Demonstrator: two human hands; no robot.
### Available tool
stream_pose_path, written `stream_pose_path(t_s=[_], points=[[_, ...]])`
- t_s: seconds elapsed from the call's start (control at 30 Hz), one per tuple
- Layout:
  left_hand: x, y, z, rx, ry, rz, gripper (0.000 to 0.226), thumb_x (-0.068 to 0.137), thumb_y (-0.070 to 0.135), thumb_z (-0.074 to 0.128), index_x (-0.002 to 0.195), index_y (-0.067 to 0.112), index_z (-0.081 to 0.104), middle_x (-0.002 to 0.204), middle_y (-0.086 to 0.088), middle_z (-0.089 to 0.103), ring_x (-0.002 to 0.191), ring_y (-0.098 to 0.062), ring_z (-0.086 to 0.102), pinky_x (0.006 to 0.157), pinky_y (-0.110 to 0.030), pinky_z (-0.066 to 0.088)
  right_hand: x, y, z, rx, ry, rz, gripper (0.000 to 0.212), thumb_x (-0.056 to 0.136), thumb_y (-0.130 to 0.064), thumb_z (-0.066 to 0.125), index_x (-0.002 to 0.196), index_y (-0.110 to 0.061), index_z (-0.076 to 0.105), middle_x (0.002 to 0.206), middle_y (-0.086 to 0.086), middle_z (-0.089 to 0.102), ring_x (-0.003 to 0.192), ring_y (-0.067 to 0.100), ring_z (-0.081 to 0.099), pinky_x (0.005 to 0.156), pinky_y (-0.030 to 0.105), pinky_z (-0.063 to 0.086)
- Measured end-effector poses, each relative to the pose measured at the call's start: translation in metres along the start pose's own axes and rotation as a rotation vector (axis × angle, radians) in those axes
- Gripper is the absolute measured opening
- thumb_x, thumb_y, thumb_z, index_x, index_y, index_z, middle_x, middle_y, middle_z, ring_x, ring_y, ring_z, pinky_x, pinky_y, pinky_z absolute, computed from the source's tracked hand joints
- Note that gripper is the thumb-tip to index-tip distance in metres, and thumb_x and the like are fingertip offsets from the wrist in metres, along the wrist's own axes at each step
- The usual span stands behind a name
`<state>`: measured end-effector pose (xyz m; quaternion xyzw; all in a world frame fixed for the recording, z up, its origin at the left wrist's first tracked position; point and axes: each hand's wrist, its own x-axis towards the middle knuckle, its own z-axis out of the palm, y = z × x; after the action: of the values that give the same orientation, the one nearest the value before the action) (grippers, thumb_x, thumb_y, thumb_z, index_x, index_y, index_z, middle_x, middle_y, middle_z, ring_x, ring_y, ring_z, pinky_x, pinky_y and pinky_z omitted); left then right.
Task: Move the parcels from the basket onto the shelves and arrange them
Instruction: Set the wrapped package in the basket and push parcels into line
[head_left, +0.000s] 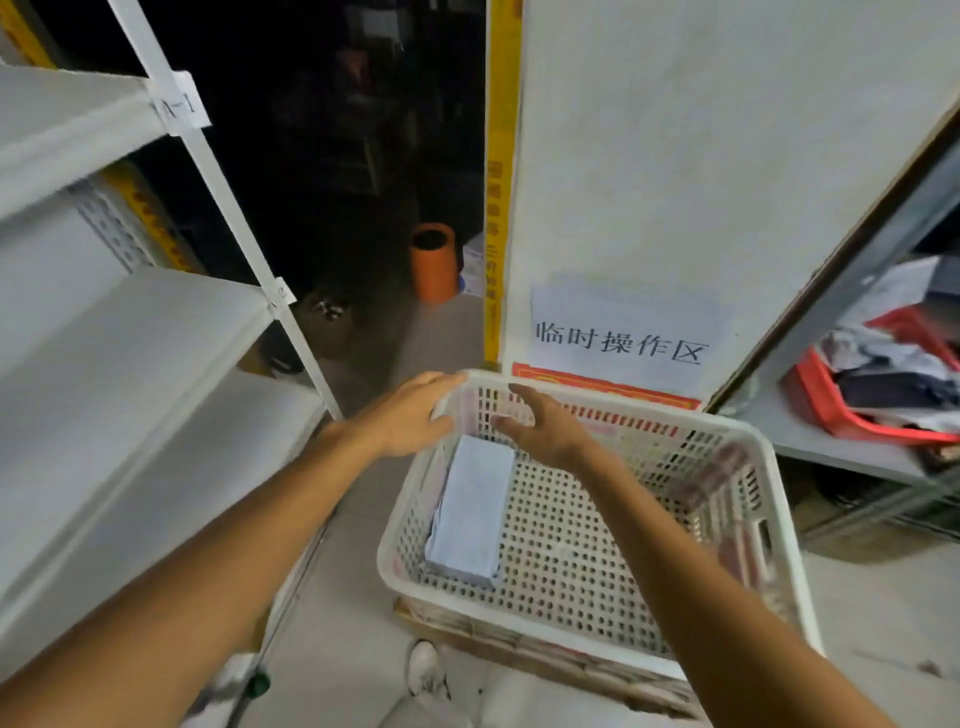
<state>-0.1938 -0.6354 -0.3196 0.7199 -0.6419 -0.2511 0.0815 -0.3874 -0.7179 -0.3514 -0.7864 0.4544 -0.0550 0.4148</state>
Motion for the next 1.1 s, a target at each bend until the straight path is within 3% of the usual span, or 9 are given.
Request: stream_pose_path(t_s=[0.2,0.33,0.43,0.57,0.67,0.73,0.8,0.9,1.1], points=[[0.061,-0.022,0.06,-0.095,-0.157,0.046,0.061,0.096,0.028,0.052,0.151,0.023,0.027,0.157,-0.002,0.026,0.142,-0.022,0.029,0.115,-0.041,0.029,0.015,0.051,0.017,0.016,-0.051,0.174,0.066,0.095,-0.044,0.057,0.15,-0.018,0.033,0.155,0.008,0.035,0.141,0.028,0.035,0.113,0.038,0.029],[0.088,-0.047,0.103,-0.191,-0.241,0.002,0.06,0.097,0.029,0.052,0.151,0.024,0.026,0.156,-0.003,0.028,0.14,-0.022,0.031,0.113,-0.033,0.029,0.033,0.082,0.036,0.161,-0.055,0.298,0.064,0.095,-0.043,0.058,0.149,-0.017,0.035,0.154,0.006,0.038,0.139,0.025,0.039,0.107,0.031,0.032],[0.1,-0.062,0.137,-0.264,-0.31,-0.073,0.062,0.098,0.029,0.051,0.152,0.026,0.021,0.157,-0.003,0.024,0.137,-0.025,0.036,0.11,-0.036,0.034,0.047,0.112,0.056,0.217,-0.088,0.398,0.066,0.095,-0.046,0.056,0.151,-0.021,0.033,0.154,0.007,0.038,0.132,0.025,0.047,0.099,0.03,0.037],[0.115,-0.087,0.188,-0.319,-0.368,-0.194,0.063,0.098,0.03,0.05,0.153,0.028,0.017,0.16,0.001,0.017,0.144,-0.021,0.024,0.113,-0.035,0.03,0.073,0.159,0.088,0.27,-0.175,0.48,0.065,0.095,-0.047,0.056,0.15,-0.021,0.034,0.155,0.007,0.036,0.133,0.024,0.047,0.095,0.026,0.036],[0.128,-0.105,0.228,-0.365,-0.338,-0.296,0.063,0.099,0.028,0.049,0.153,0.026,0.016,0.16,-0.001,0.016,0.144,-0.021,0.023,0.113,-0.035,0.03,0.097,0.193,0.113,0.317,-0.236,0.521,0.062,0.095,-0.047,0.056,0.149,-0.023,0.037,0.154,0.005,0.037,0.093,0.006,0.061,0.065,0.005,0.045],[0.133,-0.114,0.25,-0.384,-0.296,-0.363,0.063,0.099,0.029,0.047,0.153,0.025,0.015,0.16,0.001,0.015,0.143,-0.021,0.025,0.11,-0.033,0.032,0.109,0.211,0.127,0.35,-0.255,0.546,0.06,0.095,-0.047,0.055,0.148,-0.023,0.037,0.151,0.006,0.041,0.075,-0.004,0.051,0.049,0.007,0.041],[0.138,-0.123,0.275,-0.332,-0.276,-0.398,0.064,0.099,0.031,0.047,0.153,0.026,0.014,0.16,0.0,0.013,0.143,-0.023,0.025,0.112,-0.037,0.031,0.119,0.229,0.141,0.366,-0.274,0.573,0.06,0.095,-0.048,0.055,0.147,-0.025,0.037,0.149,0.006,0.043,0.084,0.003,0.057,0.06,0.014,0.042],[0.141,-0.134,0.305,-0.167,-0.285,-0.441,0.066,0.096,0.038,0.049,0.152,0.033,0.015,0.161,-0.003,0.006,0.147,-0.027,0.01,0.117,-0.044,0.019,0.129,0.249,0.159,0.376,-0.285,0.601,0.059,0.094,-0.048,0.055,0.146,-0.026,0.038,0.148,0.006,0.045,0.118,0.022,0.057,0.085,0.028,0.048],[0.137,-0.136,0.339,-0.147,-0.31,-0.515,0.075,0.087,0.04,0.063,0.151,0.029,0.023,0.155,-0.009,0.014,0.141,-0.032,0.016,0.115,-0.039,0.023,0.13,0.267,0.189,0.521,-0.28,0.716,0.056,0.091,-0.046,0.06,0.141,-0.026,0.043,0.142,0.003,0.05,0.108,0.016,0.054,0.076,0.025,0.045]])
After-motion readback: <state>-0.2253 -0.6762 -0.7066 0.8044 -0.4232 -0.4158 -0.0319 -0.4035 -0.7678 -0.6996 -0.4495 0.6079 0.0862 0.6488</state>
